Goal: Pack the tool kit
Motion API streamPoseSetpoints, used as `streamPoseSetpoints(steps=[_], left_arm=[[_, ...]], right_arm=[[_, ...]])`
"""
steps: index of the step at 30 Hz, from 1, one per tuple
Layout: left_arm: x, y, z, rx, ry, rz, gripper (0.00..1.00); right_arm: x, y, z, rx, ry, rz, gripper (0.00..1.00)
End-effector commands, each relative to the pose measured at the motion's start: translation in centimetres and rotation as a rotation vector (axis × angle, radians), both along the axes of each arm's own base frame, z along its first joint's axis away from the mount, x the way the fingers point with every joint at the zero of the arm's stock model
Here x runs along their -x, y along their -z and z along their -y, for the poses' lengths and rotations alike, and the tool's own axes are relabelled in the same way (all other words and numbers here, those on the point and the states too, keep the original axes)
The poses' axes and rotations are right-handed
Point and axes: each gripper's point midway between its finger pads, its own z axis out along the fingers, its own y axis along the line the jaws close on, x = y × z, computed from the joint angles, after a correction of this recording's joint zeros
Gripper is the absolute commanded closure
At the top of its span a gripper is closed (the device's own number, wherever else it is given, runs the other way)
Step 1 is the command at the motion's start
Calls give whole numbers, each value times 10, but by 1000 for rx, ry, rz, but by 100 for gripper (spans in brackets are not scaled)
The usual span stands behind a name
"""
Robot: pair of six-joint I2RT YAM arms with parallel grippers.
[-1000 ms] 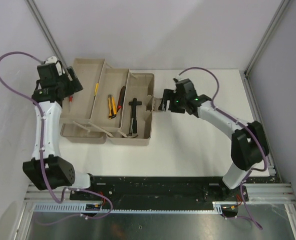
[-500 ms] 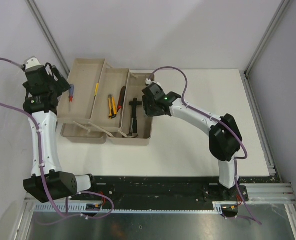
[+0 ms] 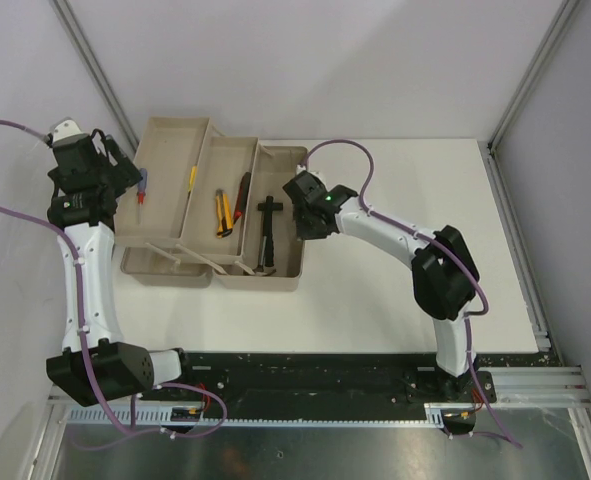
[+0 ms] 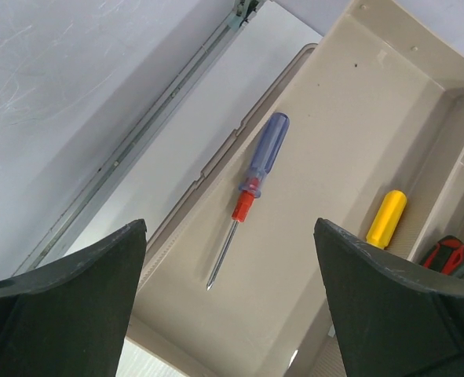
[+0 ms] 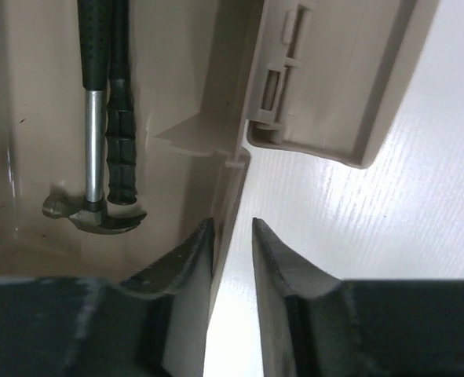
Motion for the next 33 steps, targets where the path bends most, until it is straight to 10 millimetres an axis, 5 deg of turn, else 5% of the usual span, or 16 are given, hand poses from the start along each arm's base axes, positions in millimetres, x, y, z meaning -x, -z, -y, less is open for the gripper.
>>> streamPoseSetpoints(steps=[1,7,13,23,29,33], left_arm=[[1,-14,4,17,13,61,9],[-3,-13,11,40,56,64,8],[-6,-10,16,56,81,59,8],[-14,16,18,114,71,13,8],[-13,62,19,159,59,-76,8],[-9,113,29,207,103,-177,8]], right_arm=[[-6,18,3,-4,11,-55,75],[-28,17,27,-6,103,-57,98],[-39,14,85,-19,233,-55,100],[-26,18,182,41,398,-72,100],[-23,24,197,34,438,-87,99],[-23,27,191,-5,418,-95,79]])
